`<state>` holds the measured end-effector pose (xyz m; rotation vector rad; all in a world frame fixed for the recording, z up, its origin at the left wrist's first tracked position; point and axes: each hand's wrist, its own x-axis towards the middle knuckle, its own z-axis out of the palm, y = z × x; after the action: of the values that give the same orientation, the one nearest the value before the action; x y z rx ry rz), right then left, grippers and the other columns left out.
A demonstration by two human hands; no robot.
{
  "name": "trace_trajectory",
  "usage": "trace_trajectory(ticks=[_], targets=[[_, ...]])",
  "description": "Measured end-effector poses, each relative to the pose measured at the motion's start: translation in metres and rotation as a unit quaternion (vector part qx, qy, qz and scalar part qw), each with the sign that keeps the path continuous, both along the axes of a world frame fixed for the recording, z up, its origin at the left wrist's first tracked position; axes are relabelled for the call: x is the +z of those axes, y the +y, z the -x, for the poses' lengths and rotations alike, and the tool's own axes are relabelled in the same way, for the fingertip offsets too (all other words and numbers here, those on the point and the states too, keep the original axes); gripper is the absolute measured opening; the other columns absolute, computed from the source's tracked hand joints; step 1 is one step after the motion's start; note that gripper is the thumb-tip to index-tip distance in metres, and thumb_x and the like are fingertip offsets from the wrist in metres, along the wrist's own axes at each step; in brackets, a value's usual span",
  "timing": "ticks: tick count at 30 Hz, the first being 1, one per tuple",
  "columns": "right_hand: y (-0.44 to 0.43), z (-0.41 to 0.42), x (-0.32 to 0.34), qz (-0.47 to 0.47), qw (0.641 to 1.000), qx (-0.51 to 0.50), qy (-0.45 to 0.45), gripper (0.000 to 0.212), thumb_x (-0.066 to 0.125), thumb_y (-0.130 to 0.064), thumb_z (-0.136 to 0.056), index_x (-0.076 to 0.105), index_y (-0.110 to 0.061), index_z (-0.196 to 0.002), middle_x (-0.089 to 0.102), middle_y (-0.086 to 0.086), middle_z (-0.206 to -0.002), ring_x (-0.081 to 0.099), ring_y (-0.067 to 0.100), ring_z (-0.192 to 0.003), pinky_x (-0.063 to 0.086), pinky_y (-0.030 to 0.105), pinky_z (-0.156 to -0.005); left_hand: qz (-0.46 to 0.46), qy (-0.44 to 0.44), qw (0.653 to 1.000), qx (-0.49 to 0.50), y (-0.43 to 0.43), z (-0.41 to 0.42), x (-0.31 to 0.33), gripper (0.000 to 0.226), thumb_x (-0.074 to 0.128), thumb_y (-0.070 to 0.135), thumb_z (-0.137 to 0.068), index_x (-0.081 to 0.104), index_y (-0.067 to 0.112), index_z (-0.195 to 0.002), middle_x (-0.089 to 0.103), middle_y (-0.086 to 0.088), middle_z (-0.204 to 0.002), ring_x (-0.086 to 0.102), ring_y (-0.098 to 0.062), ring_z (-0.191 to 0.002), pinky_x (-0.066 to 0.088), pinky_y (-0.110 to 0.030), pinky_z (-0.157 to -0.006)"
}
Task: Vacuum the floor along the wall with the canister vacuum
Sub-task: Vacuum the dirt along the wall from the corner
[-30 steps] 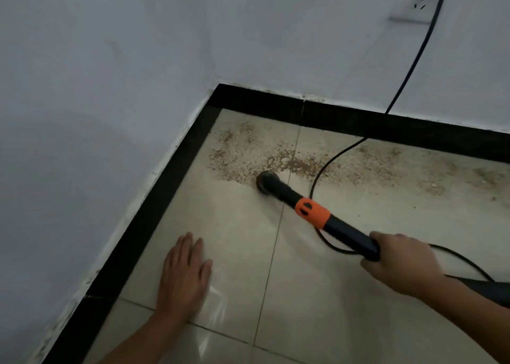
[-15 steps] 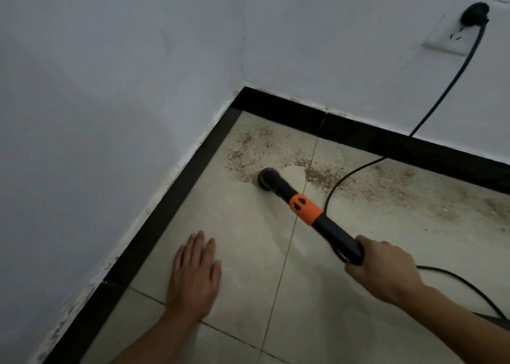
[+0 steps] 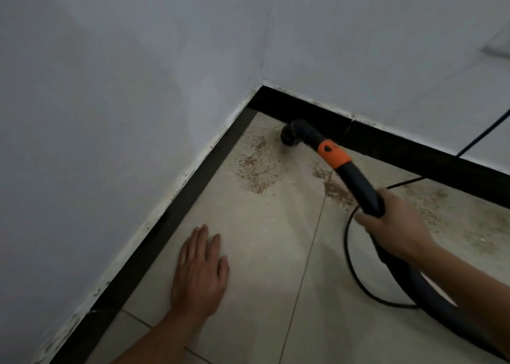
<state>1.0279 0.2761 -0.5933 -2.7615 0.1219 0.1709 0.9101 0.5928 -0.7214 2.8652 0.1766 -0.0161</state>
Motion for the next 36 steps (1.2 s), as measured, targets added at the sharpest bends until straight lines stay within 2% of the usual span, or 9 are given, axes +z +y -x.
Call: trace_trajectory(ticks=[5, 11, 16, 18, 22, 25, 28, 32, 36], targets=[[0.047, -0.096, 0.012, -0.061, 0.997, -0.009, 0.038, 0.029, 0.073, -0.028, -0.081, 0.055, -0.016, -0.1, 0.066, 0.008, -0.081, 0.064, 0.025, -0.07, 0.051, 0.035, -0.062, 0.003, -0.007, 1.0, -0.002, 0.001, -0.001, -0.002, 0.054, 0.036, 0.035, -0.089, 0.061, 0.006, -0.126, 0.048, -0.021, -0.142, 0.043, -0.034, -0.133, 0.031, -0.043, -0.109], [0.081, -0.137, 0.004, -0.081, 0.992, -0.017, 0.094, 0.029, 0.073, -0.026, -0.085, 0.055, -0.015, -0.106, 0.069, 0.006, -0.076, 0.066, 0.015, -0.051, 0.046, 0.023, -0.045, 0.0, -0.01, 1.0, -0.004, 0.004, -0.002, -0.007, 0.051, 0.038, 0.036, -0.091, 0.06, 0.009, -0.128, 0.046, -0.018, -0.144, 0.041, -0.031, -0.136, 0.026, -0.04, -0.11], [0.086, -0.144, 0.021, -0.06, 0.991, 0.004, 0.122, 0.033, 0.071, -0.024, -0.085, 0.053, -0.01, -0.109, 0.069, 0.015, -0.089, 0.069, 0.032, -0.076, 0.06, 0.044, -0.071, 0.0, -0.013, 1.0, -0.005, 0.004, -0.001, -0.007, 0.051, 0.039, 0.035, -0.089, 0.061, 0.009, -0.127, 0.047, -0.019, -0.143, 0.041, -0.032, -0.136, 0.027, -0.041, -0.11], [0.079, -0.145, 0.035, -0.092, 0.985, -0.012, 0.144, 0.028, 0.071, -0.016, -0.086, 0.055, -0.004, -0.105, 0.069, 0.018, -0.085, 0.069, 0.035, -0.074, 0.06, 0.05, -0.075, -0.002, -0.016, 1.0, -0.005, 0.005, -0.002, -0.008, 0.051, 0.039, 0.035, -0.089, 0.061, 0.008, -0.127, 0.047, -0.019, -0.143, 0.042, -0.032, -0.135, 0.027, -0.041, -0.109], [0.041, -0.125, 0.052, -0.149, 0.97, -0.058, 0.183, 0.018, 0.071, -0.006, -0.084, 0.059, 0.001, -0.097, 0.068, 0.014, -0.063, 0.066, 0.029, -0.05, 0.058, 0.038, -0.052, -0.003, -0.018, 1.0, 0.001, 0.004, -0.002, -0.007, 0.051, 0.037, 0.035, -0.09, 0.061, 0.007, -0.126, 0.048, -0.02, -0.142, 0.043, -0.033, -0.134, 0.027, -0.041, -0.109], [0.026, -0.099, 0.047, -0.184, 0.959, -0.097, 0.192, 0.019, 0.071, -0.004, -0.083, 0.06, 0.001, -0.098, 0.065, 0.01, -0.052, 0.063, 0.026, -0.044, 0.055, 0.034, -0.048, 0.003, -0.023, 1.0, 0.005, 0.003, -0.001, -0.004, 0.051, 0.037, 0.033, -0.089, 0.063, 0.006, -0.124, 0.05, -0.022, -0.139, 0.046, -0.035, -0.132, 0.028, -0.042, -0.108], [0.034, -0.086, 0.032, -0.217, 0.952, -0.112, 0.183, 0.021, 0.07, -0.005, -0.081, 0.06, -0.002, -0.099, 0.066, 0.012, -0.059, 0.063, 0.027, -0.049, 0.054, 0.034, -0.052, -0.005, -0.03, 1.0, 0.006, 0.001, -0.001, -0.003, 0.051, 0.037, 0.032, -0.088, 0.064, 0.005, -0.122, 0.051, -0.022, -0.138, 0.047, -0.035, -0.13, 0.03, -0.043, -0.107], [0.064, -0.088, 0.021, -0.258, 0.941, -0.136, 0.171, 0.018, 0.068, -0.005, -0.082, 0.057, -0.003, -0.096, 0.063, 0.01, -0.055, 0.059, 0.021, -0.039, 0.049, 0.025, -0.039, -0.002, -0.027, 1.0, 0.006, 0.0, -0.001, -0.003, 0.052, 0.036, 0.033, -0.089, 0.063, 0.006, -0.124, 0.051, -0.021, -0.139, 0.046, -0.034, -0.131, 0.039, -0.046, -0.106], [0.086, -0.097, 0.019, -0.285, 0.931, -0.136, 0.182, 0.021, 0.068, -0.004, -0.082, 0.055, -0.003, -0.098, 0.063, 0.014, -0.072, 0.06, 0.023, -0.05, 0.051, 0.026, -0.04, -0.005, -0.029, 1.0, 0.001, 0.002, -0.002, -0.006, 0.051, 0.037, 0.034, -0.09, 0.062, 0.006, -0.125, 0.05, -0.021, -0.14, 0.045, -0.034, -0.132, 0.031, -0.044, -0.107]])
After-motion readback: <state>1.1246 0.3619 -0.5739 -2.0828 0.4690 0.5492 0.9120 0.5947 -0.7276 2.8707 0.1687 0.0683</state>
